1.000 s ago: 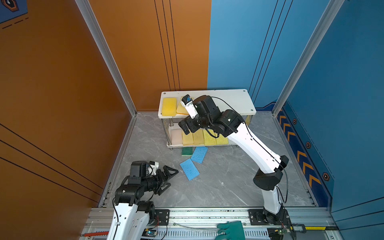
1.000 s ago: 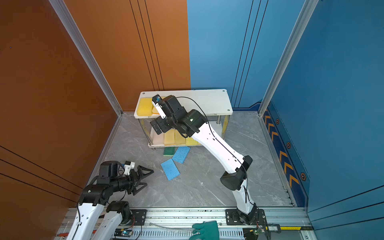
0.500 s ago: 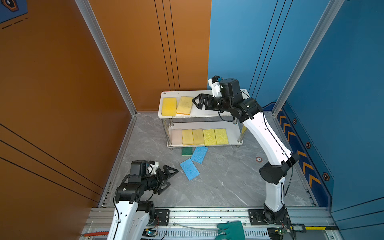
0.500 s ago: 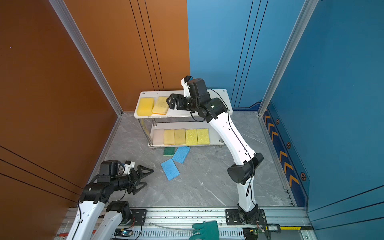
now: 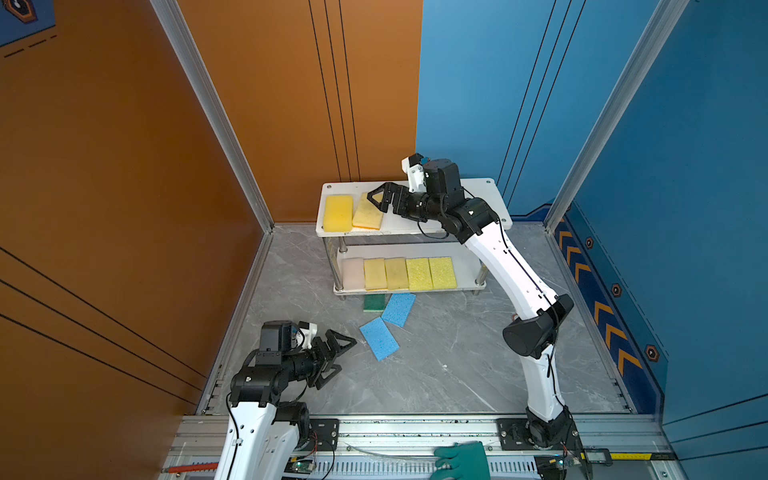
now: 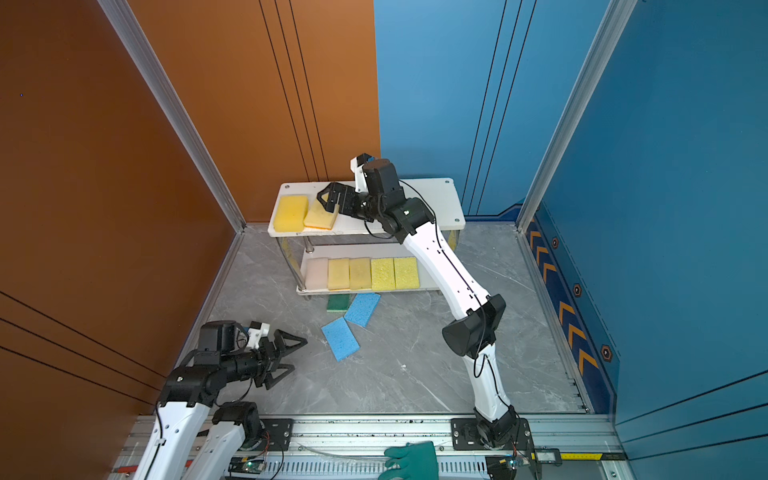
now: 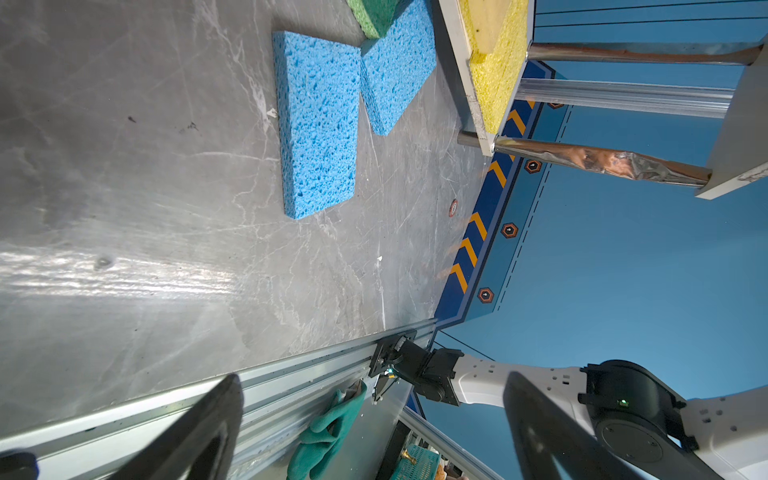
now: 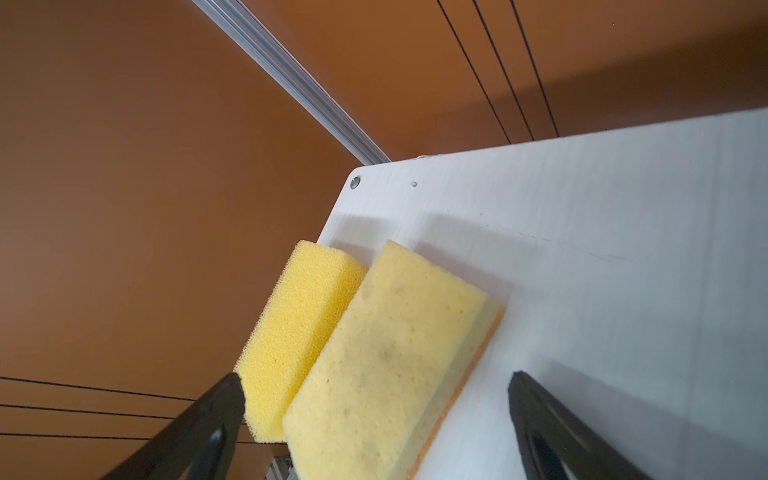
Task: Place and organize the cleaning sponges onto the shelf
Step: 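Open the right gripper and draw it back down toward the table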
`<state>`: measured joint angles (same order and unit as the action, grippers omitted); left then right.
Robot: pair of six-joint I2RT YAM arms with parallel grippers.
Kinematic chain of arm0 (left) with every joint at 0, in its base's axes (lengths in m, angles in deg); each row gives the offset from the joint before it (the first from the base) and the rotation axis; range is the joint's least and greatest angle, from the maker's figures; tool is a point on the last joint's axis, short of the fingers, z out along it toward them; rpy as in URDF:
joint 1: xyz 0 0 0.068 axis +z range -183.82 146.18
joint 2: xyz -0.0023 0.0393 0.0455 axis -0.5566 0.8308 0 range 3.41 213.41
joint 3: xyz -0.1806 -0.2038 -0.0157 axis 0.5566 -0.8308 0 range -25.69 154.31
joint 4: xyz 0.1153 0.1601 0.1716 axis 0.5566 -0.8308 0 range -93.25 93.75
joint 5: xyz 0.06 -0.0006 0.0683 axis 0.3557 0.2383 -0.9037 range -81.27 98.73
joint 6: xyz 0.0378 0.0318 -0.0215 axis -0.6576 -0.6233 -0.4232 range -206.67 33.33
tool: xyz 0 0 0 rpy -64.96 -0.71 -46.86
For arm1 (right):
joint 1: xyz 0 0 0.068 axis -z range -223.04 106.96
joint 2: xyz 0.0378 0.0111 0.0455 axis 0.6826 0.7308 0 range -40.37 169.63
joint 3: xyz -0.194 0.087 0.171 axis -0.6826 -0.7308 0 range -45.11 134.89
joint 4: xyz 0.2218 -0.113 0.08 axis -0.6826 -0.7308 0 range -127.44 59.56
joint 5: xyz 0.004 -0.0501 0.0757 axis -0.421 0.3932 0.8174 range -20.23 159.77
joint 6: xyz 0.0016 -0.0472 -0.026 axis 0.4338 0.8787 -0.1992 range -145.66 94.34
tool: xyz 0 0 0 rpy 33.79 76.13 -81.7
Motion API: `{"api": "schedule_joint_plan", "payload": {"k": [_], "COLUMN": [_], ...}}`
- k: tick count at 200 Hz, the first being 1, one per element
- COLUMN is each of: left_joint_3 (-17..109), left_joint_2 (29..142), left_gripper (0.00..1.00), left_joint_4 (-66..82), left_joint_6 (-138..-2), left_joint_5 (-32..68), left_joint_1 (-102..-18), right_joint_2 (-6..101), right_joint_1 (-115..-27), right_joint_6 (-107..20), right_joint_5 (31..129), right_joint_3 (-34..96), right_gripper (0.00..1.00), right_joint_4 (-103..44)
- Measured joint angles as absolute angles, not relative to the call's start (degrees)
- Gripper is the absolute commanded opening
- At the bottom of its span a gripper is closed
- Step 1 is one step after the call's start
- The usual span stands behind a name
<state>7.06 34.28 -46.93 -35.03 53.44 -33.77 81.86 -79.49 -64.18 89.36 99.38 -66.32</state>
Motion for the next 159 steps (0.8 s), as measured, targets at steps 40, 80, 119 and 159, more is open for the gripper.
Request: {"api": "schedule_joint_plan", "payload": {"k": [40, 80, 119, 159], "left_joint_3": [7.00, 6.45, 6.43, 6.45], "left_joint_2": [32.49, 31.61, 31.63, 32.53], "left_gripper": [0.98, 0.98, 0.98, 0.98], "left_joint_4": [-46.93, -46.95, -46.95, -46.95], "left_joint_6": [-34.81, -34.73, -34.75, -34.81], "left_joint_5": [54.03, 54.27, 54.29, 54.29], "left_joint_1": [-33.70, -33.44, -33.27, -33.00], "right_joint_2": [84.42, 85.78, 85.97, 85.71], "right_joint_1": [-79.91, -80.06, -80.12, -80.10], "right_joint_6": [-66.45, -68.46, -69.25, -69.14], "right_joint_5": [91.24, 92.62, 92.75, 92.27], "right_joint_3": [101.28, 101.85, 101.85, 101.52], "right_gripper": [1.00, 1.00, 1.00, 1.00], "right_joint_4": [-62.10, -58.67, -57.84, -57.84]}}
